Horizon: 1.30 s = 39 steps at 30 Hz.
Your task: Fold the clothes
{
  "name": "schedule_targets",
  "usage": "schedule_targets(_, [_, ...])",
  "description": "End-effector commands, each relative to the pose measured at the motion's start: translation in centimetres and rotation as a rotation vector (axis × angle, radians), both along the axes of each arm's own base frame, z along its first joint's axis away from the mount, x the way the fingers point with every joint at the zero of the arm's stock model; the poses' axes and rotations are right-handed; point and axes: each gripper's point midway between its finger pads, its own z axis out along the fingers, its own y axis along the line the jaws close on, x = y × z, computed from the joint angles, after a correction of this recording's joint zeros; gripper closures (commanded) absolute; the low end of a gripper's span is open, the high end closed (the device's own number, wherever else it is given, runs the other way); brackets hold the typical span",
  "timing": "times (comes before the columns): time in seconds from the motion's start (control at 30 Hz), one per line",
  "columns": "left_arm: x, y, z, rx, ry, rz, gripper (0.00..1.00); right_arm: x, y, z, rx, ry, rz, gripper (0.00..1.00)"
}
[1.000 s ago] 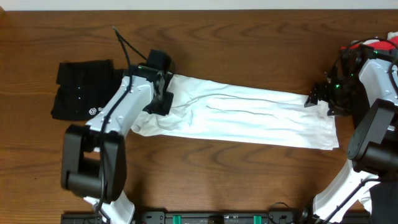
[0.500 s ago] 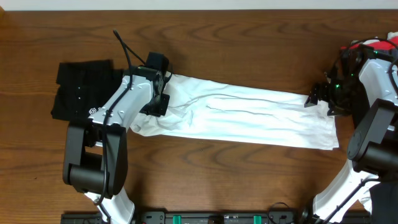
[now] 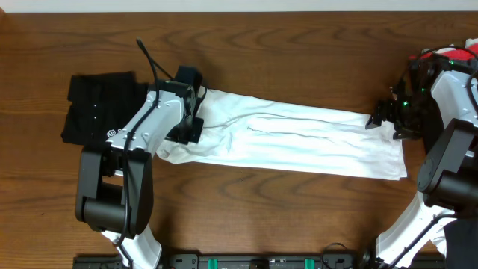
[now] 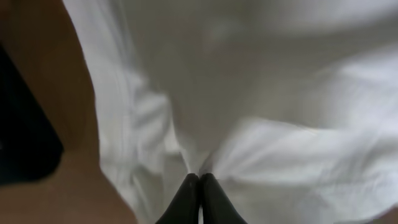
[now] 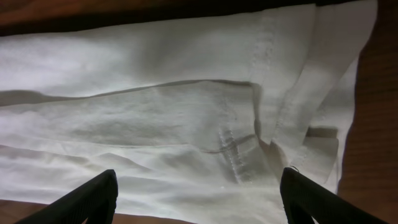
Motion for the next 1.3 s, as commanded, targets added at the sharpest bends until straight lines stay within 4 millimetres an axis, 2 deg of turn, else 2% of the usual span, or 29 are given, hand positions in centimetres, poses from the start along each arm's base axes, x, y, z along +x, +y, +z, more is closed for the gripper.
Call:
schedule_targets(0.0, [-1.5,0.4,-0.2,0.009,0.058,0.023,0.94,0.0,0.1,-0.1,0.008,0.000,-0.013,0.18])
schedule_targets(0.2, [-4.1,1.0,0.2,0.038,0.163,0.043,0.94,0.2,0.0,-0.1,0.006,-0.007,-0.013,0.18])
schedule_targets(0.33, [-4.7,1.2,0.4,0.048,0.188,0.063,0.94,0.2,0.0,-0.1,0.006,-0.007,-0.013,0.18])
schedule_targets(0.6, [-4.6,1.3,0.6,0.057,0.180,0.073,0.94,0.2,0.0,-0.1,0.006,-0.007,-0.013,0.18])
schedule_targets(0.77, [-2.9,1.8,3.1,0.080,0.044,0.136,0.94,0.3,0.0,-0.1,0.003,-0.014,-0.013,0.17])
schedule_targets(0.87, [-1.1,-0.1,4.7,-0.038,-0.070,0.136,0.94,0.3,0.0,-0.1,0.003,-0.013,-0.013,0.16])
schedule_targets(0.97, [0.5,-3.7,5.4,-0.205,-0.137,0.093,0.94,0.3,0.0,-0.1,0.003,-0.013,-0.012,0.16])
schedule_targets(1.1, [1.7,-7.3,4.5,-0.286,-0.183,0.013,0.84,0.2,0.0,-0.1,0.005,-0.009,-0.013,0.16])
schedule_targets(1.27, [1.9,-10.8,1.8,-0.296,-0.176,-0.075,0.83,0.0,0.1,-0.1,0.008,0.000,-0.013,0.16])
